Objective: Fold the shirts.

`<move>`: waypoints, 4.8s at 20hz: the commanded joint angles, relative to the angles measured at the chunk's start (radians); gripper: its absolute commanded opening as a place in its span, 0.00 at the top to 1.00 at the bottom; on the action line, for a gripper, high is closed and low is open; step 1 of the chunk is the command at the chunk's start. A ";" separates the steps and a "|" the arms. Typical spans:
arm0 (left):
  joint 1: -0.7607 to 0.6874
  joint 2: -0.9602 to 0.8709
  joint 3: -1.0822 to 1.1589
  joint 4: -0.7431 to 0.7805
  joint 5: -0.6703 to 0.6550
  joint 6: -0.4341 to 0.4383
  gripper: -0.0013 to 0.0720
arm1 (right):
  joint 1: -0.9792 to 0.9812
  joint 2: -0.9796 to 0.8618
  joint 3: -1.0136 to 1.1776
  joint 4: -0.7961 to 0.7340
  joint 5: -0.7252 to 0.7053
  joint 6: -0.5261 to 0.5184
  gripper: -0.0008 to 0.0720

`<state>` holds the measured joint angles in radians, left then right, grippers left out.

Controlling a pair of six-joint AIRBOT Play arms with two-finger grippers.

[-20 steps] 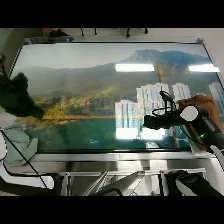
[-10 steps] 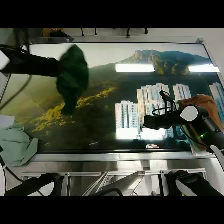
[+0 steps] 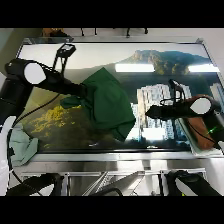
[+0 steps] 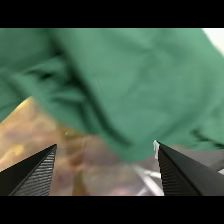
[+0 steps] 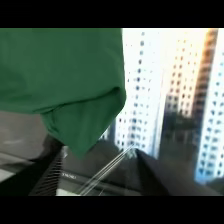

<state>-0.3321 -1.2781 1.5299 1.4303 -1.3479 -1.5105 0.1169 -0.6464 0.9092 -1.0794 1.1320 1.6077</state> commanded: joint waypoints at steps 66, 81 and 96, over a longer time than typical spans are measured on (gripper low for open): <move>0.521 0.131 -0.526 -0.841 0.323 0.635 0.97 | -0.309 -0.391 -0.009 0.846 -0.044 -0.867 0.62; 0.451 -0.314 -0.261 -0.821 0.193 0.607 0.96 | -0.177 -0.349 -0.229 0.433 -0.061 -0.570 0.38; 0.475 -0.267 -0.229 -0.823 0.144 0.584 0.97 | 0.045 -0.520 -0.027 0.818 -0.096 -0.809 0.96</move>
<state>0.1272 -1.5795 1.2770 0.6136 -1.1667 -0.9054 0.1555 -1.2003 0.7788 -0.3294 0.8864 0.8337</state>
